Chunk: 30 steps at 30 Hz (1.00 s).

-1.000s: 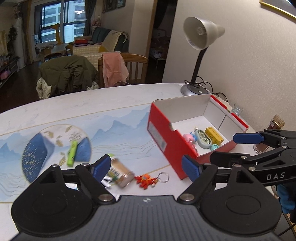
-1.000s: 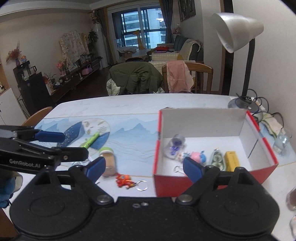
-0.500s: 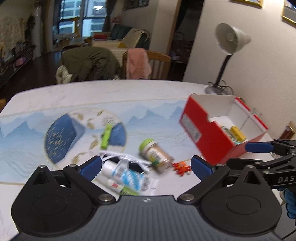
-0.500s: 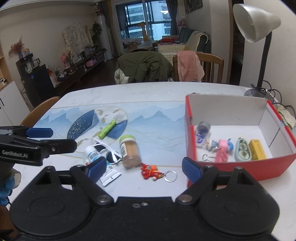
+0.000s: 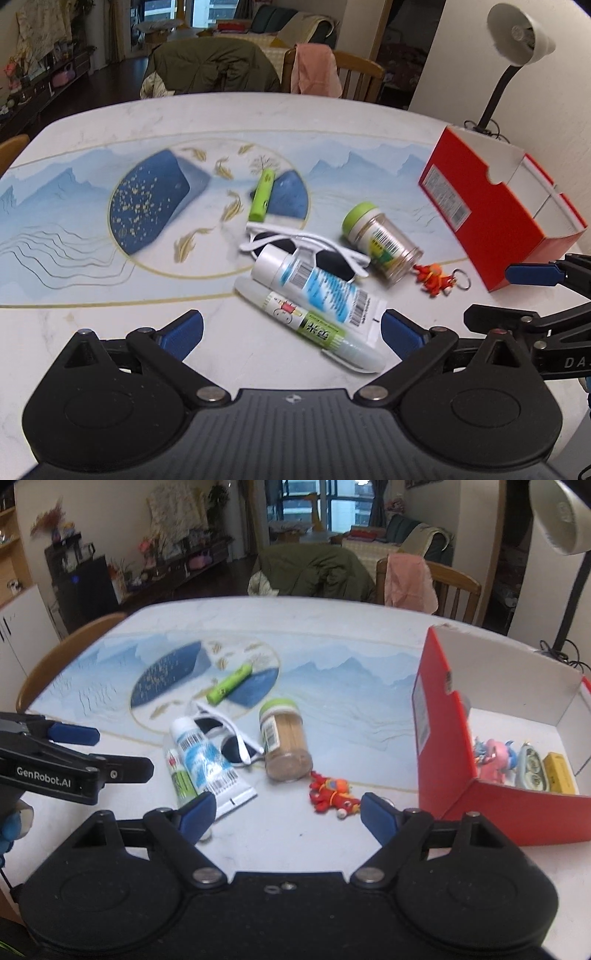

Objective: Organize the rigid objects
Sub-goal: 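Move both tools back over the remaining items on the placemat, then grasp the white-green glue stick with the left gripper while the right gripper grasps the red dragon keychain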

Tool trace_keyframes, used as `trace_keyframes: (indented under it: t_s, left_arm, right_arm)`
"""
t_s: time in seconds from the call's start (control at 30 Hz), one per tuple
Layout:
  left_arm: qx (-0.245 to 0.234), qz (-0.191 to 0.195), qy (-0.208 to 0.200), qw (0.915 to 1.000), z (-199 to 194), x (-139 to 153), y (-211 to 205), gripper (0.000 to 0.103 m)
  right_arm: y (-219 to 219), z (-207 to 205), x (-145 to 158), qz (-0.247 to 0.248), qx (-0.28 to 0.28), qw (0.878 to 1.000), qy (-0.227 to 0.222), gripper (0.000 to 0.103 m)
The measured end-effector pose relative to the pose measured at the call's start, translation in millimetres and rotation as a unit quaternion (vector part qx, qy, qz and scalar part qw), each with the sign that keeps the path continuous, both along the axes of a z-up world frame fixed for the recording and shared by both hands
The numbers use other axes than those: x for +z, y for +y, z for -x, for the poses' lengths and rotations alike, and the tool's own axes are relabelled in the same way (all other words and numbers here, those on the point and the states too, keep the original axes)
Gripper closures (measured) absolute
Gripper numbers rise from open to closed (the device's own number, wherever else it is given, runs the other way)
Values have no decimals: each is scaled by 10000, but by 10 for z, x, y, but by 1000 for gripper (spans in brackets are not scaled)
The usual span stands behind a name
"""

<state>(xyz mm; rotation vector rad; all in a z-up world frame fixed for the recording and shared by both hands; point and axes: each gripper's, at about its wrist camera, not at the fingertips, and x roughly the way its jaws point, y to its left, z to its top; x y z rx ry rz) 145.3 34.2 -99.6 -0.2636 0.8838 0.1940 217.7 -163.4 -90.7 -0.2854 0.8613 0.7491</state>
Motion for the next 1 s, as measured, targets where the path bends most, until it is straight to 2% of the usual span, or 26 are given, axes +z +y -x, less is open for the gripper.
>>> trace_keyframes:
  t_s: [0.27,0.5,0.63,0.73,0.9,1.0]
  left_arm:
    - [-112,-87,328,9994,-167,-287,-80,0]
    - [-133,-159,377,9991,-264,-387,-142,0]
    - [-66,-50,450,9990,-312,-460,-121,1]
    - [-42,62,480,9988,-329,-503,-104,1]
    - [25,2,496,9988,-335,-522,-61,2]
    - [56,-57,507,9987,-327,-513,-20,6]
  right_arm:
    - [166,-226,-302,491,48,9988,74,28]
    - [282,-406,-485,773,147,9969,34,37]
    - [333,-456,-545,901,273,9956,-27,42]
    - [360,-486,-575,973,347,9946,-111,43]
    - [388,-543,-585,1030,405,9936,-205,44]
    - [392,-568,-587,1053,442,9932,-240,45]
